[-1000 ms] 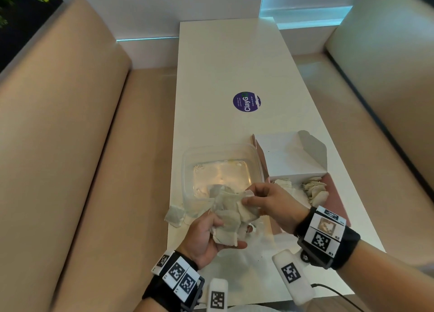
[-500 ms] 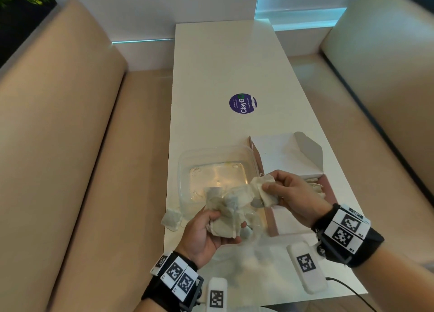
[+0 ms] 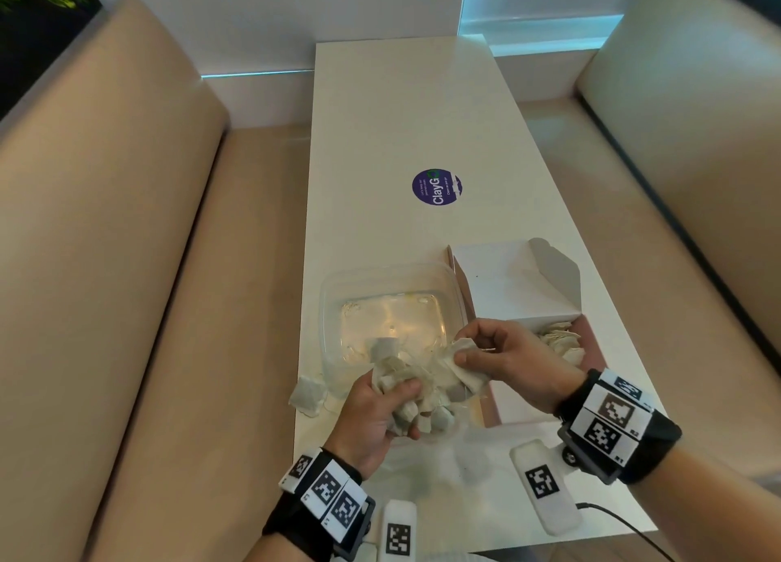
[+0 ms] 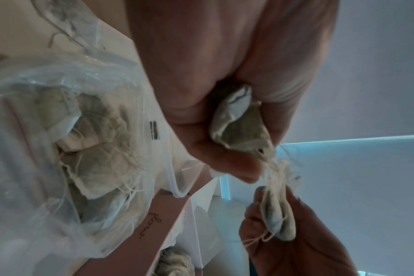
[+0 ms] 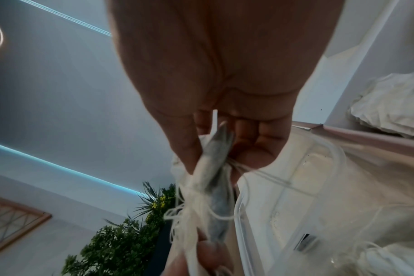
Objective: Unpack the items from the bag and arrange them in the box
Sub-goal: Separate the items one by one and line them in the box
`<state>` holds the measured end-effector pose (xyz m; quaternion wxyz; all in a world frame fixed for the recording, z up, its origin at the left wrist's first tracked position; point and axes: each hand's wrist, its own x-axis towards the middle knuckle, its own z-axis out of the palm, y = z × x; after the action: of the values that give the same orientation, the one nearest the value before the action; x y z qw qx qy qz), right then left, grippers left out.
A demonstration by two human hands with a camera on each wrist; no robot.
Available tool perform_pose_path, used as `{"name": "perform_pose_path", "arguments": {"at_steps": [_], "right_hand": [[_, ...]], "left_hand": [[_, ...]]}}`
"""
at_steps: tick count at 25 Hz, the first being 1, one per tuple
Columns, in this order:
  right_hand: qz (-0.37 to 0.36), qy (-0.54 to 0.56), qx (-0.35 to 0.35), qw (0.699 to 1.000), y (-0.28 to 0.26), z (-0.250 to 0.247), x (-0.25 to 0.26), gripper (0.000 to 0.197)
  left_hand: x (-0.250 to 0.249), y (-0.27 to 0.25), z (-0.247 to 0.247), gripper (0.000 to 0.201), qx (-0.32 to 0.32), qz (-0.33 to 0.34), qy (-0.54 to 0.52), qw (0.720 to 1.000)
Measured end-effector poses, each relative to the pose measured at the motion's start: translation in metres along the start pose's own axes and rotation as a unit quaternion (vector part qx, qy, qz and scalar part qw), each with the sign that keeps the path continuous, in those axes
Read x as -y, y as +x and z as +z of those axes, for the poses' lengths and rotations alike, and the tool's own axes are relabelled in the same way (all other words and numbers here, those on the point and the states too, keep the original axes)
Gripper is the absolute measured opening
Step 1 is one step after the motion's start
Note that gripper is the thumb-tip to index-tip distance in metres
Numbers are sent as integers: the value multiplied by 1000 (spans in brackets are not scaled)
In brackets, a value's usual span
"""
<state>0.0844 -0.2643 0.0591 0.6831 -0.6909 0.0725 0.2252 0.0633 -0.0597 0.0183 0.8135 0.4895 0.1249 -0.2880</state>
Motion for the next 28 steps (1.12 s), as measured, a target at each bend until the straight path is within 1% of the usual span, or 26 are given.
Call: {"name": "perform_pose_path", "arguments": {"at_steps": [1, 4, 5, 6, 8, 10, 11, 12, 15, 16, 17, 19, 20, 21, 22, 23, 24, 25, 27, 28], "right_hand": [[-1, 1, -15, 1000, 1, -2, -1, 6], [-1, 34, -79, 996, 1, -10, -3, 10], [3, 55, -87, 995, 0, -13, -3, 11], [10, 78, -82, 994, -1, -16, -4, 11], [23, 111, -49, 992, -4, -17, -3, 10], [26, 104, -22, 994, -7, -15, -3, 13], [20, 89, -28, 995, -8, -14, -1, 14], [8, 76, -53, 996, -10, -16, 2, 14], [-46, 49, -189, 980, -15, -34, 19, 17], [-61, 33, -206, 976, -18, -41, 26, 18], [-72, 16, -194, 978, -20, -42, 31, 19], [-74, -24, -106, 991, -26, -26, 40, 17], [-62, -31, -56, 996, -25, -14, 39, 18], [-47, -27, -16, 998, -23, 0, 37, 21], [-33, -17, 1, 999, -19, 12, 32, 25], [-22, -1, -4, 1000, -13, 25, 26, 25], [-10, 29, -23, 999, -7, 34, 20, 22], [5, 75, -38, 996, -2, 41, 14, 19], [38, 172, -41, 984, 3, 50, 8, 22], [51, 197, -37, 978, 4, 51, 5, 27]], "left_hand": [[0, 0, -1, 20, -10, 5, -2, 1000], [-3, 0, -10, 21, -49, 13, -17, 999], [-4, 0, -14, 19, -66, 15, -28, 997], [-6, 1, -16, 16, -81, 20, -41, 996], [-9, 2, -19, 13, -111, 35, -63, 991], [-12, 5, -24, 14, -142, 49, -80, 986], [-14, 7, -25, 13, -157, 57, -85, 982], [-17, 7, -28, 11, -171, 68, -90, 979], [-24, 8, -37, 11, -215, 101, -91, 967], [-25, 8, -39, 11, -226, 106, -86, 965], [-24, 8, -39, 10, -229, 107, -79, 964], [-21, 8, -32, 6, -210, 103, -54, 971], [-19, 9, -26, 4, -195, 97, -42, 975], [-17, 9, -18, 8, -180, 92, -31, 979], [-15, 10, -11, 15, -165, 90, -27, 982], [-14, 10, -3, 22, -149, 89, -29, 984], [-12, 11, 4, 29, -134, 89, -35, 986], [-11, 10, 9, 33, -118, 89, -43, 988], [-11, 9, 15, 35, -94, 91, -56, 990], [-12, 8, 16, 35, -84, 93, -62, 990]]}}
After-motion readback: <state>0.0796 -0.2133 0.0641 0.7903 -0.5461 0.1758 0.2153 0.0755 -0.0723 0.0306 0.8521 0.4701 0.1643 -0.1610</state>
